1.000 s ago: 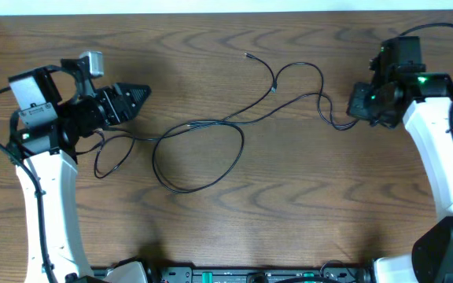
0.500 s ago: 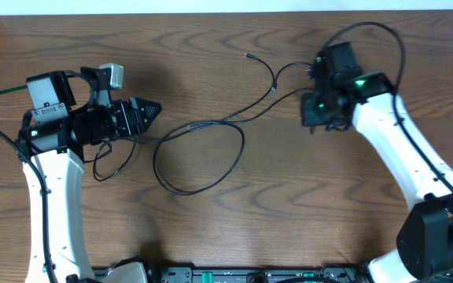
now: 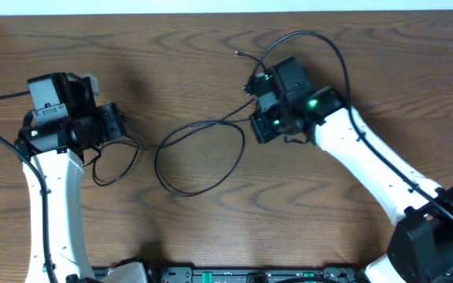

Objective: Untangle cables
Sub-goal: 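Move the right gripper left to the black cable loop near center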

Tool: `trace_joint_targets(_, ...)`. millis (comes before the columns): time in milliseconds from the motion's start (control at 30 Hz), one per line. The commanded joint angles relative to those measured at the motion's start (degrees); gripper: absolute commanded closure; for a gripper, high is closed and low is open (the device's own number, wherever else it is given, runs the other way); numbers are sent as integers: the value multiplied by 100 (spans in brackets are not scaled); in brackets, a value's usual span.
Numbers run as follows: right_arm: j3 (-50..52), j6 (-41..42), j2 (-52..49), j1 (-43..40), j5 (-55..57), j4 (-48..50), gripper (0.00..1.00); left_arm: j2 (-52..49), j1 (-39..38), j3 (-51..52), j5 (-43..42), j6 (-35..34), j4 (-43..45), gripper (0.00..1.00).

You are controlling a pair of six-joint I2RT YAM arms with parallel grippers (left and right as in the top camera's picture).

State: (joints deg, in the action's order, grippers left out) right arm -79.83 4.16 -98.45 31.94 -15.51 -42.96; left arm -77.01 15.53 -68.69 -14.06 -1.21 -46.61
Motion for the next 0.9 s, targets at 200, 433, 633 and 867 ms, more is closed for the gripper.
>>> trace_joint_targets(200, -61, -450, -789, 949, -374, 511, 99, 20, -7, 33, 907, -737, -96, 37)
trace_joint_targets(433, -61, -374, -1233, 1349, -533, 1158, 99, 20, 63, 33, 1519, -1419, -138, 29)
trace_joint_targets(633, -61, -428, -1508, 1606, -761, 1456, 99, 20, 310, 33, 1451, -1416, -138, 29)
trace_joint_targets(867, -61, -420, -1690, 1869, -975, 1945, 87, 20, 321, 33, 1246, -1414, -179, 29)
